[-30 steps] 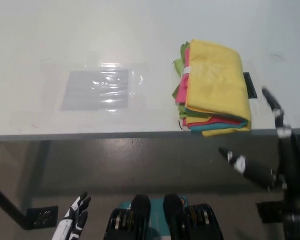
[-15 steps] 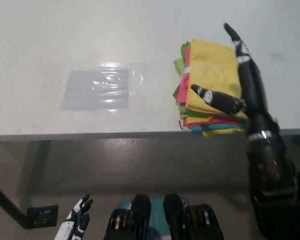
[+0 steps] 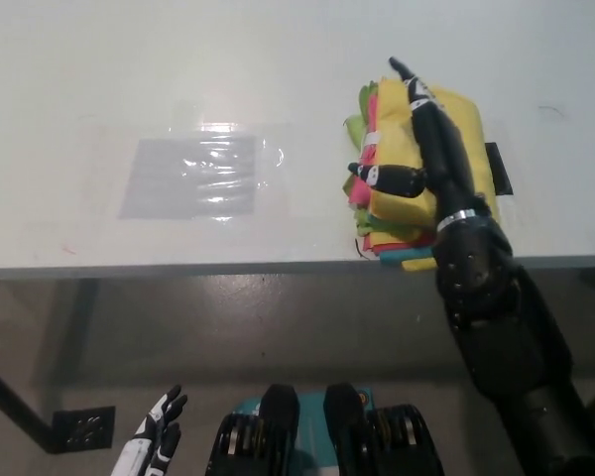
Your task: A stack of folded microfibre clothes with a single fold is kept infront of the robot. the robot uses its right hand to grab one end of the clothes and pulla it away from the other end to unfold
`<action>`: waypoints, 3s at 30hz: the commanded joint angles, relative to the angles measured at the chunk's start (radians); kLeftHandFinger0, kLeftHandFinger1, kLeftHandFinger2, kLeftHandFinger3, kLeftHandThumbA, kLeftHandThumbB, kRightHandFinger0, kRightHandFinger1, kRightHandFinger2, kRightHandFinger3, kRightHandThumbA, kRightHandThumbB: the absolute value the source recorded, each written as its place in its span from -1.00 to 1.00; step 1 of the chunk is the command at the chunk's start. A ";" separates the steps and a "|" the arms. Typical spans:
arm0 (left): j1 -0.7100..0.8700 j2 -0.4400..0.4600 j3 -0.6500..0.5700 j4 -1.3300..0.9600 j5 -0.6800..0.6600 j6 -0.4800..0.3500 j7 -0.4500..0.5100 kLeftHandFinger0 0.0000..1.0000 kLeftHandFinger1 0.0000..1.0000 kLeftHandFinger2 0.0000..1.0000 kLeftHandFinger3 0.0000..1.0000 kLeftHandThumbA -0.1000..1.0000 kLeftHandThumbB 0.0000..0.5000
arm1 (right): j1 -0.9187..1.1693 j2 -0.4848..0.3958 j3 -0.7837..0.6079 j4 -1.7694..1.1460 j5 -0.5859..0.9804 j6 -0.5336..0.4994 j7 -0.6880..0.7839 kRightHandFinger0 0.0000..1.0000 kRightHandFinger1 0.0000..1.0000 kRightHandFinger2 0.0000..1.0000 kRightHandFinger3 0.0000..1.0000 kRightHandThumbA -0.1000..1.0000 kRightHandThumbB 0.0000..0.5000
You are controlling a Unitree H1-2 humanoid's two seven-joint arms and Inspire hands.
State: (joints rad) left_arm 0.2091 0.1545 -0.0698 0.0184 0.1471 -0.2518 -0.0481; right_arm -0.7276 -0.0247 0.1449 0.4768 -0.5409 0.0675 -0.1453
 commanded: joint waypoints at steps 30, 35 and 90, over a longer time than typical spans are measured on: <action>-0.012 0.020 -0.013 -0.034 0.043 -0.029 -0.006 1.00 1.00 1.00 1.00 0.92 0.42 | -0.077 -0.022 0.057 0.275 -0.047 0.002 -0.315 -1.00 -0.85 -0.45 -0.33 -0.08 -0.64; -0.016 0.021 -0.016 -0.035 0.048 -0.027 -0.008 1.00 1.00 1.00 1.00 0.91 0.39 | -0.075 -0.018 0.037 0.244 -0.030 0.003 -0.306 -1.00 -0.77 -0.38 -0.45 0.04 -0.68; -0.018 0.033 -0.016 -0.038 0.077 -0.011 -0.010 1.00 1.00 1.00 1.00 0.93 0.32 | 0.307 -0.265 -0.399 -0.337 0.506 -0.159 -0.055 1.00 1.00 1.00 1.00 1.00 0.30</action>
State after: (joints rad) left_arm 0.1935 0.1701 -0.0928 0.0004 0.2197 -0.2478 -0.0613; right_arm -0.4231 -0.2541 -0.2707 0.2827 -0.0637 -0.1640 -0.2694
